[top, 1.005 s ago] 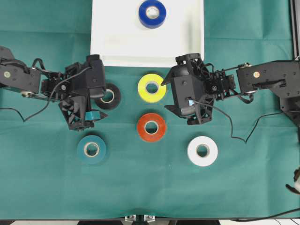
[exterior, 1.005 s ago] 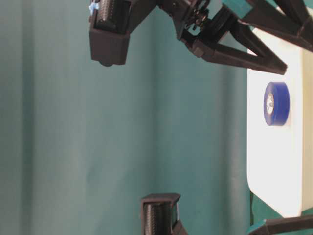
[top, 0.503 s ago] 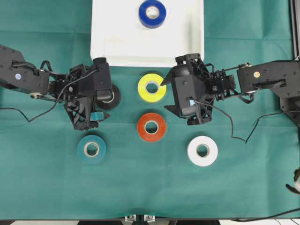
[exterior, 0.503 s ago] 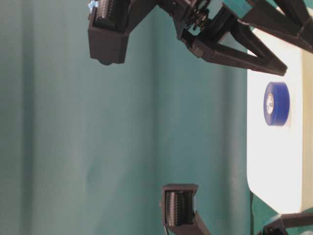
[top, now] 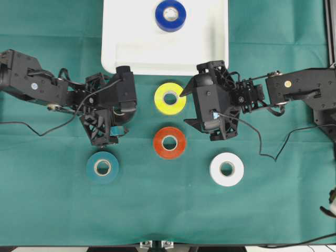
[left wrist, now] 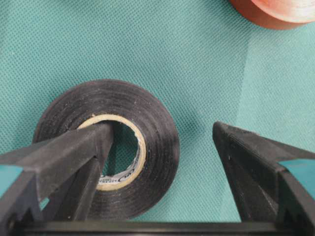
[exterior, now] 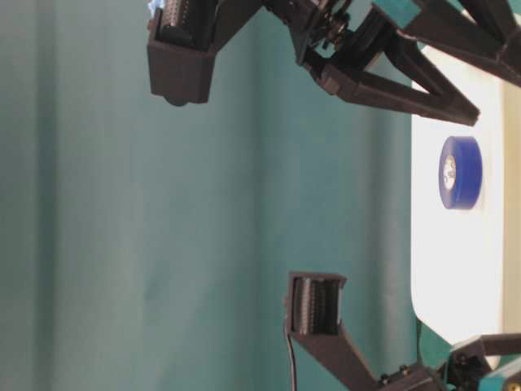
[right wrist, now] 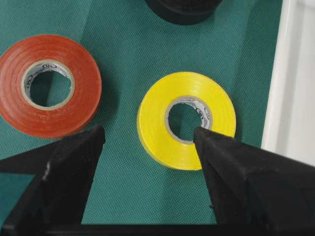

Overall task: Put the tape alternately from left to right into the white case.
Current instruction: 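Move the left gripper over the black tape roll and grasp it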

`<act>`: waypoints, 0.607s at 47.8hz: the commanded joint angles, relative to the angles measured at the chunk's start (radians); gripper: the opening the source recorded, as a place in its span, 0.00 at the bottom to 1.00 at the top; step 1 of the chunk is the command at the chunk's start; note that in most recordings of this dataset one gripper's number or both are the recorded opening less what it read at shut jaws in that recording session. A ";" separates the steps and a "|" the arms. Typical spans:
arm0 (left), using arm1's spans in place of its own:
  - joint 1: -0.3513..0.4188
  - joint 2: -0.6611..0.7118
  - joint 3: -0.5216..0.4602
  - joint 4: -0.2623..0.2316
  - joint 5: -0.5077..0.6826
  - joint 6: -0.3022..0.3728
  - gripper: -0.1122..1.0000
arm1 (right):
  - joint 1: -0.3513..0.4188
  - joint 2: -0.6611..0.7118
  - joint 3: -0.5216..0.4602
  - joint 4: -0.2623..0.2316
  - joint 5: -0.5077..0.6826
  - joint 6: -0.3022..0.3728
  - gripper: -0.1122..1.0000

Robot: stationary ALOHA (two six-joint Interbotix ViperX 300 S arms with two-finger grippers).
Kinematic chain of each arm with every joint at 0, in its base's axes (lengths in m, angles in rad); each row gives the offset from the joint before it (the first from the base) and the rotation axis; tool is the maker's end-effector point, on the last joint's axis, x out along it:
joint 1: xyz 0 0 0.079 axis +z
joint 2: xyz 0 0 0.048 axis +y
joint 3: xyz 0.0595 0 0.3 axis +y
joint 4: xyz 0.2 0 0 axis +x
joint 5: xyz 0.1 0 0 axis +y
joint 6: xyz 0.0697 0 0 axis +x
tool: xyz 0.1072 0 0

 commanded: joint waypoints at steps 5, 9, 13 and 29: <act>0.011 -0.005 -0.005 0.003 0.048 -0.003 0.61 | 0.002 -0.021 -0.005 0.002 -0.009 0.000 0.83; 0.009 -0.003 -0.005 0.003 0.048 -0.005 0.61 | 0.002 -0.021 -0.006 0.002 -0.009 0.000 0.83; 0.009 -0.005 -0.006 0.003 0.049 -0.003 0.61 | 0.002 -0.021 -0.005 0.002 -0.009 0.000 0.83; 0.011 -0.006 -0.006 0.003 0.064 -0.003 0.37 | 0.002 -0.023 -0.006 0.002 -0.020 0.000 0.83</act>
